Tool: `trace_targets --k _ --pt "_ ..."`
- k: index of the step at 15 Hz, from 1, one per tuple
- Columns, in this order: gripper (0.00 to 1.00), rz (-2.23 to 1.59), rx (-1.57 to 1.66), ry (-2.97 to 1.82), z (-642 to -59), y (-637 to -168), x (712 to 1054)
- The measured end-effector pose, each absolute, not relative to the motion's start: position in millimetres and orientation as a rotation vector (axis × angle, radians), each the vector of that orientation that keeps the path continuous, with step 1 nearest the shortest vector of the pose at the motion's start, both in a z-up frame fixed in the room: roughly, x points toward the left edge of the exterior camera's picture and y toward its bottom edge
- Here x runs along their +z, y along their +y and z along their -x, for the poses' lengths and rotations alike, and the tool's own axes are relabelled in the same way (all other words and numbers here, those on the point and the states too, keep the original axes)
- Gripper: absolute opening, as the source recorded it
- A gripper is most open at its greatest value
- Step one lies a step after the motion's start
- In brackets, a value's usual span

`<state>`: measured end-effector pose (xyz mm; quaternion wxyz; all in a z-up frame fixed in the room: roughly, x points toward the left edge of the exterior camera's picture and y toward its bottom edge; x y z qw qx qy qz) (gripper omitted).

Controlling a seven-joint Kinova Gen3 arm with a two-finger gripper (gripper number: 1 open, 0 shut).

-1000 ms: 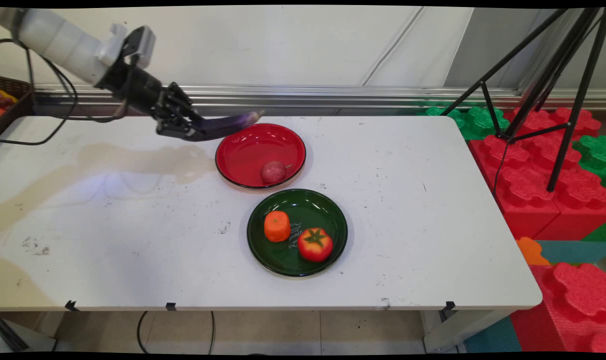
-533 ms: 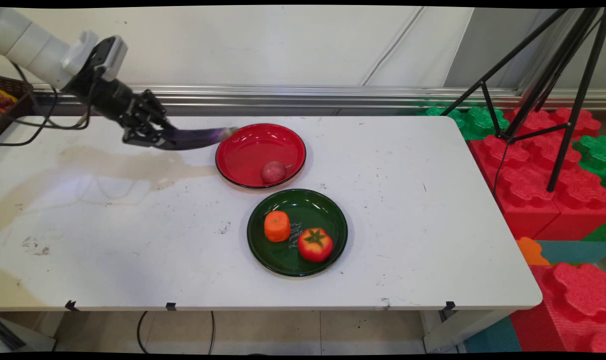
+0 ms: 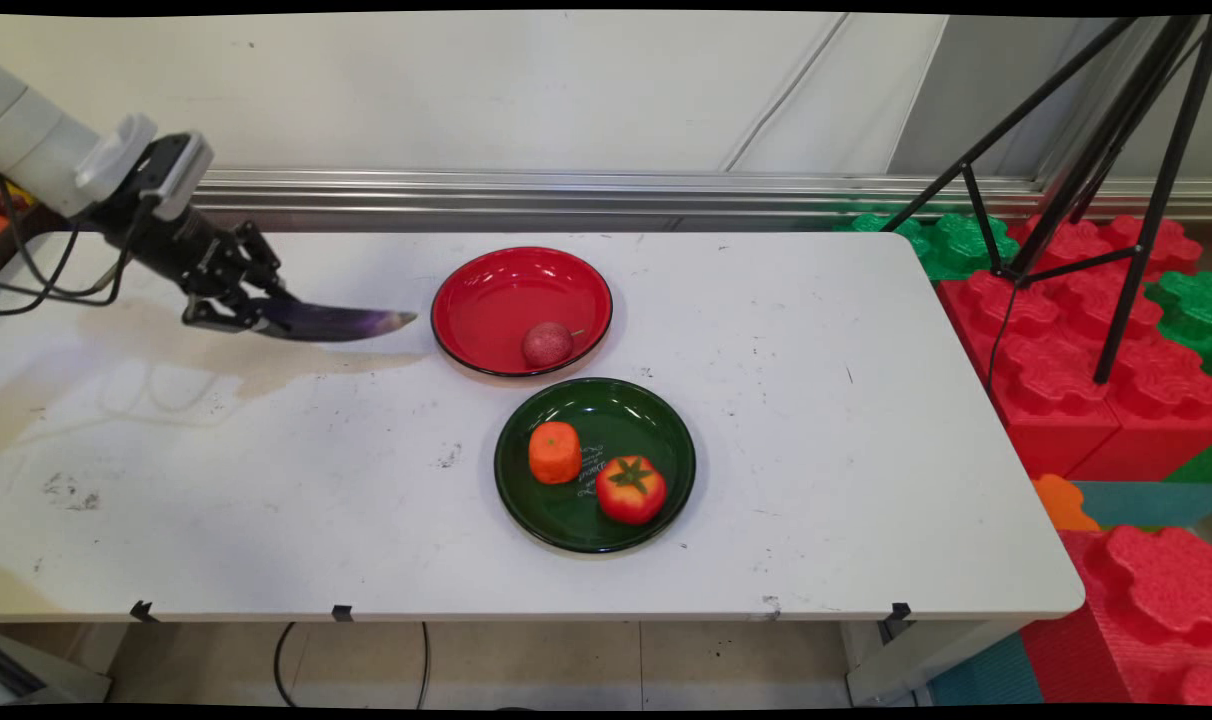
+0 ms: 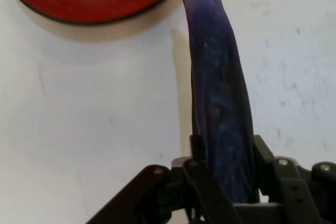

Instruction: Place the picked object on the table

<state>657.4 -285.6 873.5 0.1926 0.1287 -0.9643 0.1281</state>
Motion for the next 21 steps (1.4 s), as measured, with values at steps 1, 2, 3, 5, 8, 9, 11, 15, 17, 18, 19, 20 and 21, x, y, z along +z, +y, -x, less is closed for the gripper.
trace_targets --k 1,2,3,5,8,9,11,15,17,18,19,20,21 --pt "0.00 -0.353 0.350 -2.719 -660.9 -283.4 868.9" --pt "0.00 -0.344 0.338 -2.730 -664.4 -280.9 863.3" --pt "0.00 -0.333 0.325 -2.740 -666.4 -278.6 857.9" --pt "0.00 -0.322 0.293 -2.749 -667.6 -273.6 847.1" --pt "0.00 -0.321 0.246 -2.751 -664.7 -265.8 833.1" --pt "0.00 -0.322 0.230 -2.749 -662.8 -262.8 828.6" --pt "0.00 -0.324 0.200 -2.741 -658.4 -256.6 819.9" --pt "0.00 -0.330 0.173 -2.727 -653.5 -248.8 810.6" --pt "1.00 -0.337 0.166 -2.716 -651.5 -245.9 807.0" --pt "1.00 -0.340 0.163 -2.711 -650.7 -244.5 805.4" --pt "1.00 -0.343 0.161 -2.707 -650.1 -243.3 804.3" --pt "1.00 -0.348 0.160 -2.702 -649.5 -242.0 803.4" --pt "1.00 -0.353 0.161 -2.697 -648.9 -241.0 803.0"
